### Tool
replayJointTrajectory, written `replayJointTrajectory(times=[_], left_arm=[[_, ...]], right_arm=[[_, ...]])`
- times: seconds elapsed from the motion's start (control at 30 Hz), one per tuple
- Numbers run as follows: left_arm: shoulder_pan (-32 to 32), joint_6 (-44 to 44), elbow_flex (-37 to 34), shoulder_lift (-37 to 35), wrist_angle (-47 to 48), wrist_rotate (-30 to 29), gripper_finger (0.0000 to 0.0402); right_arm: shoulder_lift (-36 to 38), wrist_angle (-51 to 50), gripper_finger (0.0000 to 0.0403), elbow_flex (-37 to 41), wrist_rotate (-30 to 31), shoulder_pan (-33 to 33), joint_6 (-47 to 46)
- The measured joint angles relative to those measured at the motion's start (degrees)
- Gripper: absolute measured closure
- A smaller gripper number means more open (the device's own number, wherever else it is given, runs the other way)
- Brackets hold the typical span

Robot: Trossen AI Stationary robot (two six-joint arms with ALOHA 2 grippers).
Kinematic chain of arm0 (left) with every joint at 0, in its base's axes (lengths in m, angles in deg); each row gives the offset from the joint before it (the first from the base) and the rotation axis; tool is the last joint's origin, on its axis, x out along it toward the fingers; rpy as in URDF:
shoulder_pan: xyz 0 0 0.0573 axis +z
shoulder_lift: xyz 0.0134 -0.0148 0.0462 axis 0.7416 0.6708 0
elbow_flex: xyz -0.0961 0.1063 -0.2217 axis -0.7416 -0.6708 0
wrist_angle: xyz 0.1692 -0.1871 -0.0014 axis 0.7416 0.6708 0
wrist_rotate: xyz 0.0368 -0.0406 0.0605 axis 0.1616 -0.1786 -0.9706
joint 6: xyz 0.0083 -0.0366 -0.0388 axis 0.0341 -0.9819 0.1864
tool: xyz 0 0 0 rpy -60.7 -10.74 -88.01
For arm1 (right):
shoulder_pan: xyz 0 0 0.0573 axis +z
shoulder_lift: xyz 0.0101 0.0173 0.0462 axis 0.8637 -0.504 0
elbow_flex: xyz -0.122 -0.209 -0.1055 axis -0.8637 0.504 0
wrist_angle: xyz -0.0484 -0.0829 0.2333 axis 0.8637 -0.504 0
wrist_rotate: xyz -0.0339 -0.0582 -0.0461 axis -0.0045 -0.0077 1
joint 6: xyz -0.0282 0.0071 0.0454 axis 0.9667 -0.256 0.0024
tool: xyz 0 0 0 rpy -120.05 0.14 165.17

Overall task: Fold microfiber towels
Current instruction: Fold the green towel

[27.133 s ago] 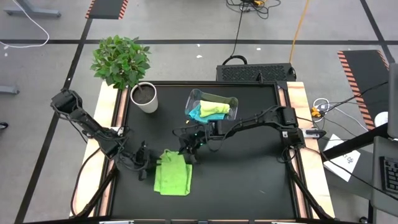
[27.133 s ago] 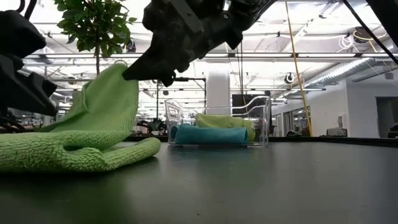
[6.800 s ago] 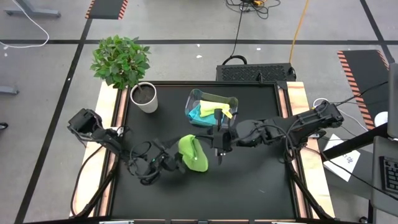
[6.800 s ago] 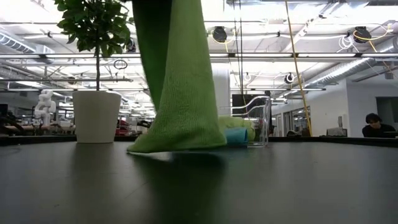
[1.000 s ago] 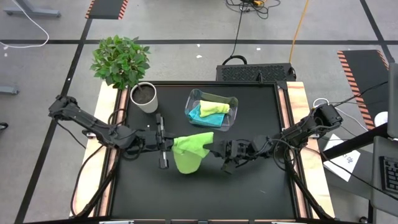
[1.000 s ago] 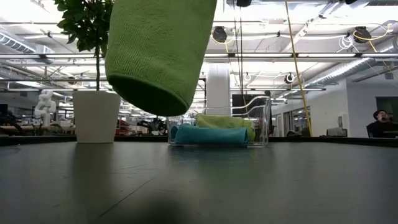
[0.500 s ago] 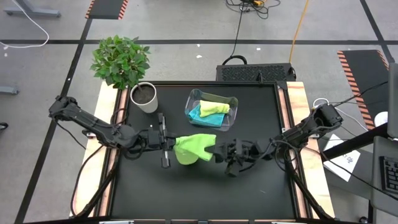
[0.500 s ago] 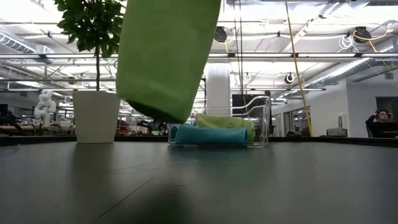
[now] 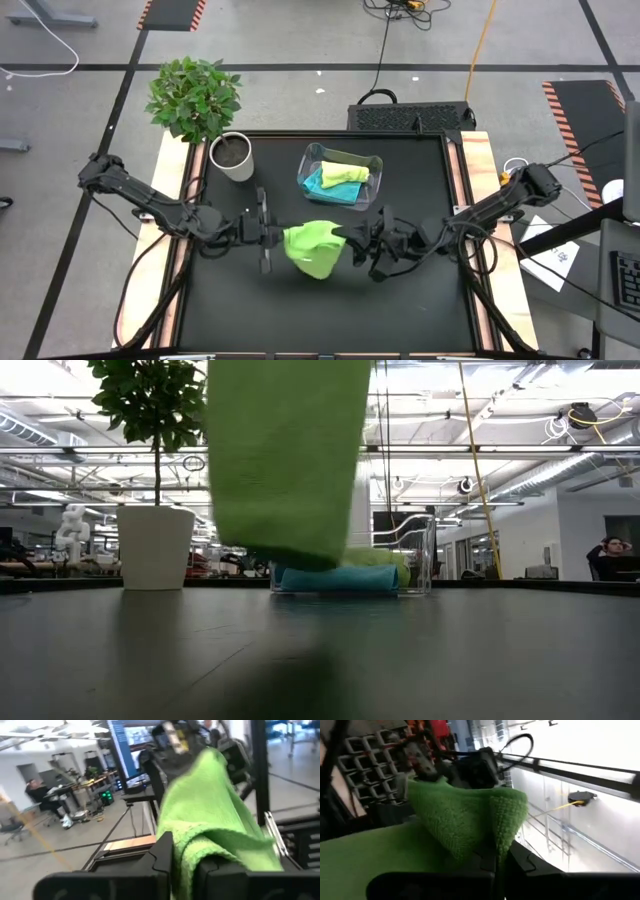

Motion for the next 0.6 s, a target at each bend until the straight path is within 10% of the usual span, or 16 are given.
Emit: replayJointTrajectory(times=[0.6], left_arm=[[-4.7, 9.0, 0.0, 1.3, 2.1, 3.5, 0.0265]], right_arm=[[0.0, -0.3, 0.0403, -0.3, 1.6, 1.1, 2.1]])
